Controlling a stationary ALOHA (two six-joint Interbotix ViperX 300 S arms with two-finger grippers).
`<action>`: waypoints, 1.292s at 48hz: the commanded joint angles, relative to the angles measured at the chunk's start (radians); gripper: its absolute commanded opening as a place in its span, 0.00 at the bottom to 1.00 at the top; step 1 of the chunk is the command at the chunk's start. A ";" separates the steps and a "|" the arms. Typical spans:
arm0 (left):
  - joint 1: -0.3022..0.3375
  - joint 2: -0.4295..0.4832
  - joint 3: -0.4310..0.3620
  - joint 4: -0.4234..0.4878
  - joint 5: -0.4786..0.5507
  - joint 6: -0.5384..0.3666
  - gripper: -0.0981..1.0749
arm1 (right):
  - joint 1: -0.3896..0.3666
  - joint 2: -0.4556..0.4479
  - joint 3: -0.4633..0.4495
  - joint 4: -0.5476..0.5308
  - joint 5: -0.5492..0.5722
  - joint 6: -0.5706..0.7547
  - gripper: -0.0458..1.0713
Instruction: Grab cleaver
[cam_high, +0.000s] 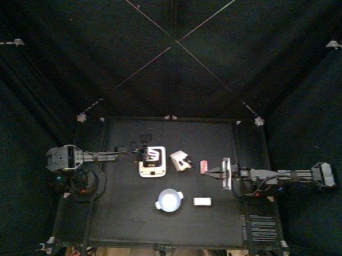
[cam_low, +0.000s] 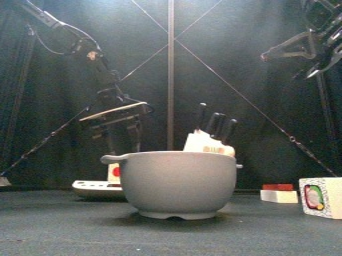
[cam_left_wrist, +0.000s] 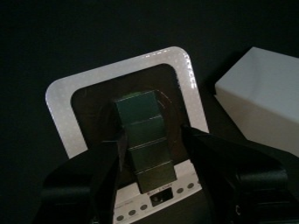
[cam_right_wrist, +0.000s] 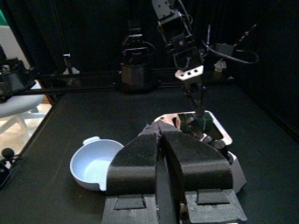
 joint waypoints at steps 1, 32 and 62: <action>0.000 -0.051 0.003 0.034 -0.005 0.003 0.83 | -0.006 0.011 -0.018 0.000 -0.005 0.002 0.08; -0.084 -0.463 0.242 0.198 -0.333 0.304 0.83 | -0.046 0.080 -0.080 0.140 -0.040 0.009 0.08; -0.072 -0.632 0.554 0.307 -1.011 0.664 0.83 | -0.028 0.143 -0.241 0.373 0.041 0.314 0.08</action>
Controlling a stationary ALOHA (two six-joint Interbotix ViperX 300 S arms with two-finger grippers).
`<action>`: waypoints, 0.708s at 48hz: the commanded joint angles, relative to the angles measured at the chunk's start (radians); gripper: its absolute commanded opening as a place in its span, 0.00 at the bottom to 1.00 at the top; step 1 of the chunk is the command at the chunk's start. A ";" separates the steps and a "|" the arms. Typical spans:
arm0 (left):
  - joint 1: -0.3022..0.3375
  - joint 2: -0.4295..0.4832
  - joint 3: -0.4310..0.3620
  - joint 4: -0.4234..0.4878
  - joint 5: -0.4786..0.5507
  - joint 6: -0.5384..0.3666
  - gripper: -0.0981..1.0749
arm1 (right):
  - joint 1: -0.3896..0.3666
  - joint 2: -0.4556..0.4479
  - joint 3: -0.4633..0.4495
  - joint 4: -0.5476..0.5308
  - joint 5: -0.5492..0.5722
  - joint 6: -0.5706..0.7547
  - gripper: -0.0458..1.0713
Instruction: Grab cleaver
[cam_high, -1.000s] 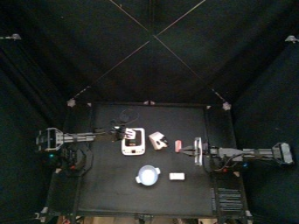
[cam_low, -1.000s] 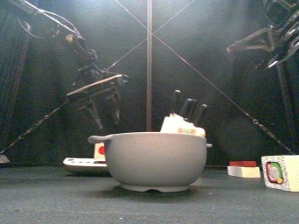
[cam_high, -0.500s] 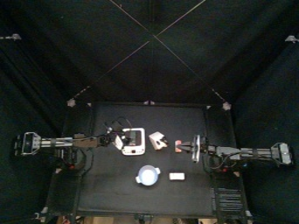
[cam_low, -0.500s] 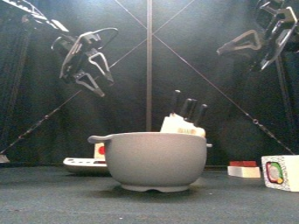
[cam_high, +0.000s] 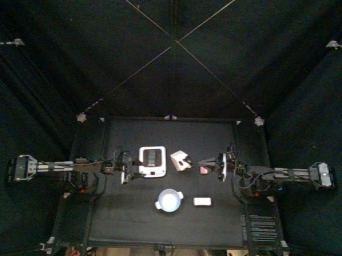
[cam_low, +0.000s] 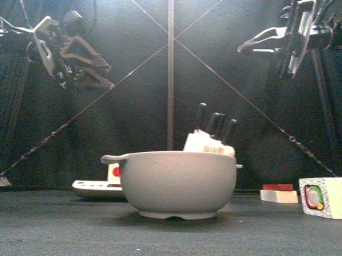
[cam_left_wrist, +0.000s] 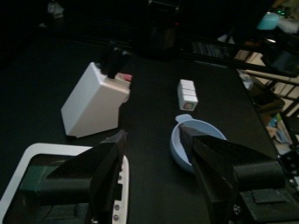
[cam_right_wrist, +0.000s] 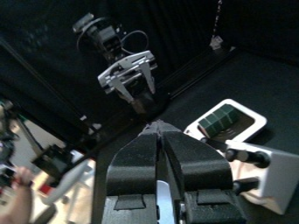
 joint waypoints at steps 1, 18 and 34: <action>-0.003 -0.006 0.008 0.002 -0.075 0.048 0.83 | 0.014 0.025 -0.063 0.032 0.002 0.052 0.08; -0.012 -0.008 0.055 -0.046 -0.155 0.176 0.83 | 0.009 0.153 -0.308 0.181 0.284 0.104 0.15; -0.038 -0.009 0.064 -0.060 -0.161 0.190 0.83 | -0.048 0.222 -0.497 0.212 0.508 0.109 0.15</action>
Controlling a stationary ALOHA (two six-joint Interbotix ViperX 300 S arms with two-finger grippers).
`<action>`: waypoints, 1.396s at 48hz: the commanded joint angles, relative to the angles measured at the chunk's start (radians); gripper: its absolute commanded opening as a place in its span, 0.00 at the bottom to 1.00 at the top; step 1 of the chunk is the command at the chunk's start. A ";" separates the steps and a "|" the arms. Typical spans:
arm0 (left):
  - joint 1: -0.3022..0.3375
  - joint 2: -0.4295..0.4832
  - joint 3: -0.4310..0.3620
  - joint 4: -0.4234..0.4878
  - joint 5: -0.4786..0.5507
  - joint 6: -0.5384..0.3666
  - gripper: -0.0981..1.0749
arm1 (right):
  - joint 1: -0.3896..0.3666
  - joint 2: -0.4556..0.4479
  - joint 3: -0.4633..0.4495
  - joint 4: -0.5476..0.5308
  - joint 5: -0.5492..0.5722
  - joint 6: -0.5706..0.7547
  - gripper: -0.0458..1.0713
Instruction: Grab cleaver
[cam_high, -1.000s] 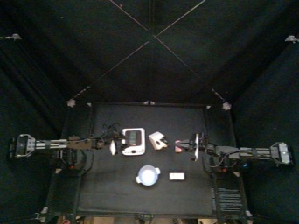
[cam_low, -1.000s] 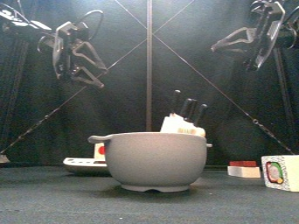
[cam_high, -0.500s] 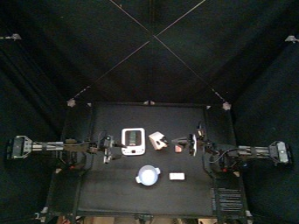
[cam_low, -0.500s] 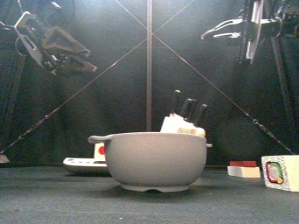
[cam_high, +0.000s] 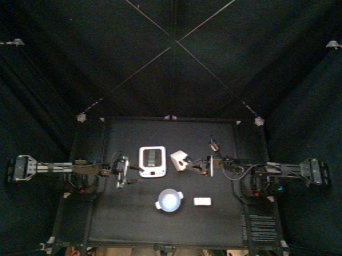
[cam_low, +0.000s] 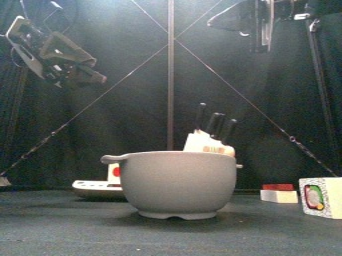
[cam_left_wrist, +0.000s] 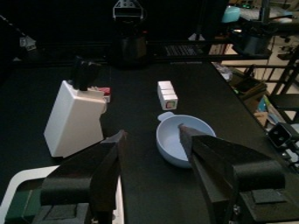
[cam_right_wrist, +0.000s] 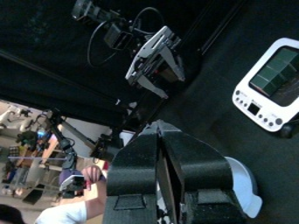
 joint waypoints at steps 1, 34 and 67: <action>-0.011 0.000 -0.011 -0.008 -0.009 0.003 0.83 | -0.034 0.003 -0.074 0.003 0.072 -0.002 0.15; -0.017 0.000 0.012 -0.049 -0.008 0.005 0.83 | -0.190 0.129 -0.264 -0.255 0.540 0.227 0.15; -0.008 0.000 0.021 -0.049 0.000 0.005 0.83 | 0.196 0.206 -0.287 -1.034 0.761 0.933 0.15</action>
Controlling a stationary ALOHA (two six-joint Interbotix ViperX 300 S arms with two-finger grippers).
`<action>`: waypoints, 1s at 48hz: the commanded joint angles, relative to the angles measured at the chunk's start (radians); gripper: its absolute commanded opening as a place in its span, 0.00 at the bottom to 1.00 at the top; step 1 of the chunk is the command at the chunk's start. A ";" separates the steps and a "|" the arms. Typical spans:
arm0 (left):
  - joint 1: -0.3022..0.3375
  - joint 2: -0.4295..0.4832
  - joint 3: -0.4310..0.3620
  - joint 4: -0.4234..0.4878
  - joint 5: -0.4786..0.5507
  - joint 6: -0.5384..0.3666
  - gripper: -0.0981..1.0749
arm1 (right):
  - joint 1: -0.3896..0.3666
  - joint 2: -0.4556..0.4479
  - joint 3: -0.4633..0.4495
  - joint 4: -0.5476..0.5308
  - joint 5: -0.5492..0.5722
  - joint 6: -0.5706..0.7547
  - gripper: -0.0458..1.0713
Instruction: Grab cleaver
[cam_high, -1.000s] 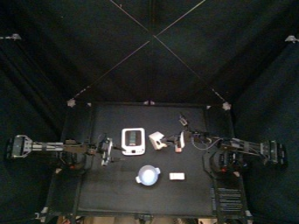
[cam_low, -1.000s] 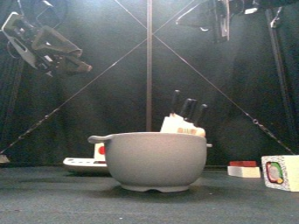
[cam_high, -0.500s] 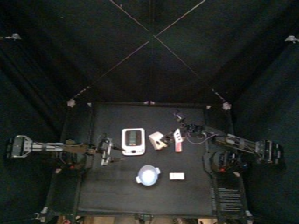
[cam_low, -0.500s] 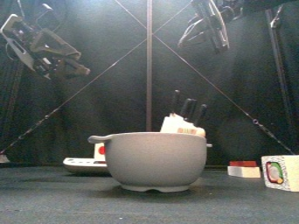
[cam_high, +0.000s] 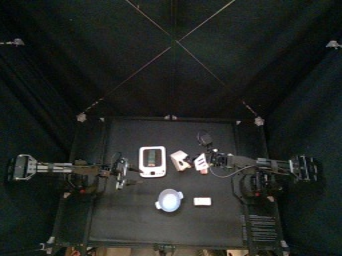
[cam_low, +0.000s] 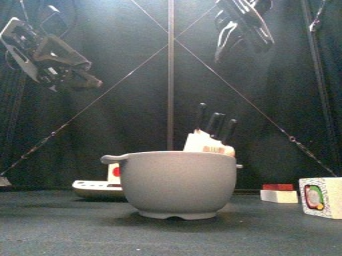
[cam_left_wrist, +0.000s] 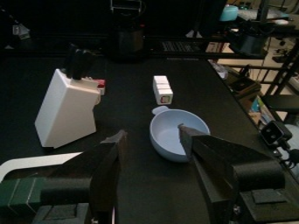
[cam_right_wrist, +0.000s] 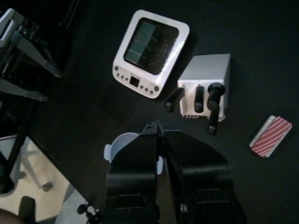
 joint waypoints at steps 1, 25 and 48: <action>0.003 0.000 -0.011 -0.003 -0.003 0.002 0.83 | 0.048 -0.002 -0.006 -0.083 0.003 0.060 0.15; 0.005 0.000 0.000 -0.005 -0.003 0.002 0.83 | 0.092 0.095 -0.003 -0.187 0.051 0.173 0.28; 0.008 0.000 0.003 -0.005 -0.003 0.002 0.83 | 0.084 0.176 -0.031 -0.225 0.044 0.172 0.66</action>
